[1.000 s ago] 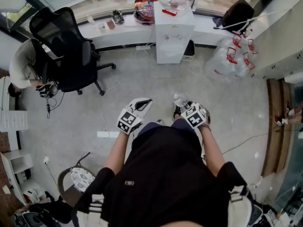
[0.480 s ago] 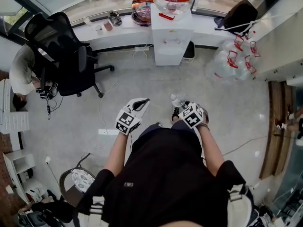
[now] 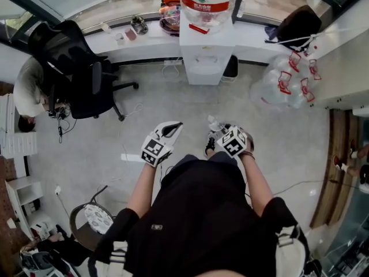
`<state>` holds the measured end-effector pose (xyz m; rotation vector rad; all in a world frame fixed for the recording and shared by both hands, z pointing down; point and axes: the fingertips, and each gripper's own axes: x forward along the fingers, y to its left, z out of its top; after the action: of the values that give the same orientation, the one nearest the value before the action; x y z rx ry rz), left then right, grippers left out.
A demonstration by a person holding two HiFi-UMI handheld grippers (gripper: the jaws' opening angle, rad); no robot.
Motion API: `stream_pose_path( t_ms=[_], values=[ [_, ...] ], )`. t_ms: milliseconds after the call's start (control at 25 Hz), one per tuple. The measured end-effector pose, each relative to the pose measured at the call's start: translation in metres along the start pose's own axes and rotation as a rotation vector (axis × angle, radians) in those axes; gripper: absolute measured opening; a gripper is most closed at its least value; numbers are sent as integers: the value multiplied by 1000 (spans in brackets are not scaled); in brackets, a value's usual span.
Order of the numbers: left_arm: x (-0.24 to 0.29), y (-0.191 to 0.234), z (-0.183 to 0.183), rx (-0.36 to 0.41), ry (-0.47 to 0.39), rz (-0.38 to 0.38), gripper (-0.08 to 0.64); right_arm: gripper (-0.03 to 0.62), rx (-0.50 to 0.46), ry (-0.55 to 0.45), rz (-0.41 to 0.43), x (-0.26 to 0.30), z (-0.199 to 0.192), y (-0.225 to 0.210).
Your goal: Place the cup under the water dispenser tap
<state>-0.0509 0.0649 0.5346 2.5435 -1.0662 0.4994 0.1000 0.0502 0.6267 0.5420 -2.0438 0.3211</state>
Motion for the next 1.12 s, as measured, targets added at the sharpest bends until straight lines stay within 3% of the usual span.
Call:
stream_pose_path(
  t_ms=[360, 680, 960, 1120],
  values=[
    [42, 5, 17, -27, 19, 76, 0, 5, -49, 10, 35, 17, -11, -66],
    [55, 16, 7, -84, 40, 150, 0, 5, -106, 23, 53, 51, -5, -112],
    [52, 39, -1, -128, 38, 187, 0, 5, -127, 24, 69, 75, 21, -123],
    [48, 61, -4, -138, 37, 171, 0, 5, -119, 63, 72, 98, 32, -123]
  ],
)
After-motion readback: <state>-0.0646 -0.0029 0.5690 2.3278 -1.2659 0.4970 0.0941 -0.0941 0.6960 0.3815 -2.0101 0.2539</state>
